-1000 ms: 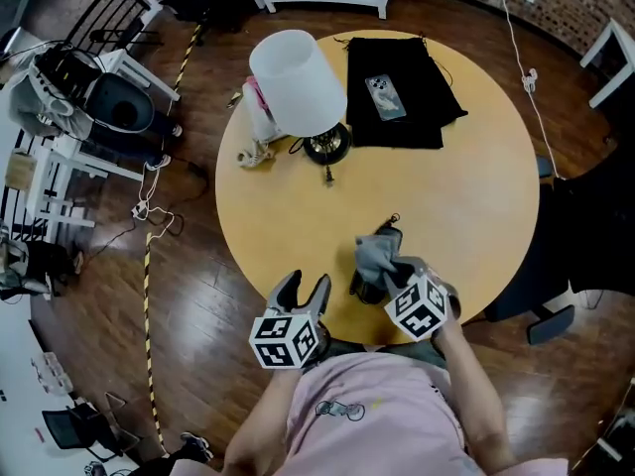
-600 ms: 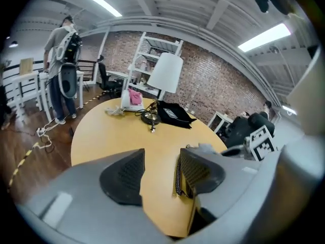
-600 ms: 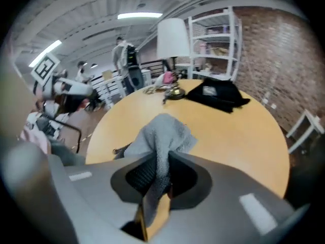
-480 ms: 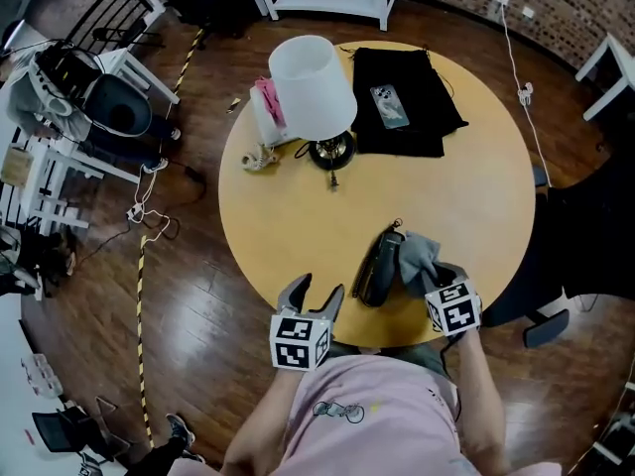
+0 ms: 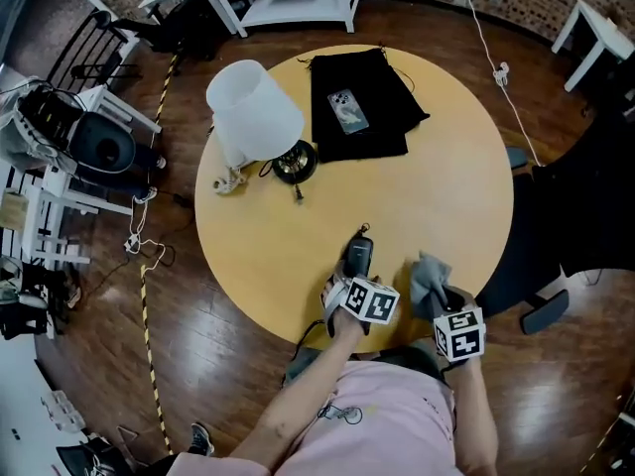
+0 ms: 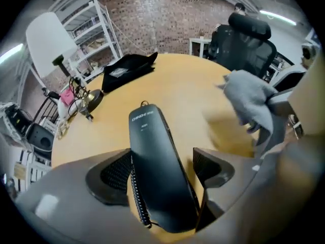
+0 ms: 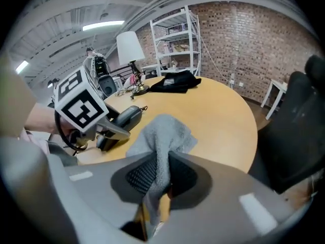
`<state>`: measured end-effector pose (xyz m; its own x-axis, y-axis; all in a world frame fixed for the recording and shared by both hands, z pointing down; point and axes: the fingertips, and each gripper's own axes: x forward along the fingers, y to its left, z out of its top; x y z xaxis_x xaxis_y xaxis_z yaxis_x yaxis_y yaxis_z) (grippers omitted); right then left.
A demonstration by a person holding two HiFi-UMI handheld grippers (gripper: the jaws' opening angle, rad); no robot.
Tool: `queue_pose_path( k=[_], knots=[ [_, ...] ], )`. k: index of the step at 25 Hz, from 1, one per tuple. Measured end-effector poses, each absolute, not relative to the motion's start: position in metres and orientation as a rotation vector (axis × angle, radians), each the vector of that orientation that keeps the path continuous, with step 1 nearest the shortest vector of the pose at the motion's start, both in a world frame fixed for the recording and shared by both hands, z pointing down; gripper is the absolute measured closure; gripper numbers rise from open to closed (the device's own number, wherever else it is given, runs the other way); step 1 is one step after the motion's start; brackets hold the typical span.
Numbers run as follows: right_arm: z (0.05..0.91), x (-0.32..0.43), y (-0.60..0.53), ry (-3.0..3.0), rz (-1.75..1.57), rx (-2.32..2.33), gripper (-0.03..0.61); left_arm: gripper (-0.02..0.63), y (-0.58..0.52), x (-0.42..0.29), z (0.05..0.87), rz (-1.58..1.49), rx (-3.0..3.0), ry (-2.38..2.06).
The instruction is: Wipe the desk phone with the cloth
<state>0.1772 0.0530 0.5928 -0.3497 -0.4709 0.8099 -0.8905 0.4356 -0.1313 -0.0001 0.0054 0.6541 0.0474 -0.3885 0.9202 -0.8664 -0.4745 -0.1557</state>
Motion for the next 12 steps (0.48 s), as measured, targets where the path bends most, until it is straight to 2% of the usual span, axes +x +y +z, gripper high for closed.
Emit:
queue_pose_path(
  k=[2,4,5,6,12],
  knots=[
    [0.59,0.19,0.048,-1.985,0.756,1.173,0.515,0.224,0.008,-0.004,0.666,1.382,1.802,-1.241],
    [0.59,0.197,0.044,-1.999,0.761,1.181,0.515,0.253,0.009,-0.004,0.669,1.303,1.779,-1.205],
    [0.591,0.197,0.042,-2.011,0.769,1.178,0.515,0.272,0.01,-0.002,0.668,1.269,1.798,-1.186],
    [0.591,0.197,0.04,-2.026,0.779,1.171,0.515,0.316,0.01,0.001,0.668,1.232,1.826,-1.167],
    [0.579,0.174,0.034,-2.183,0.783,1.074,0.515,0.322,0.016,0.003,0.65,0.842,1.874,-1.019]
  ],
)
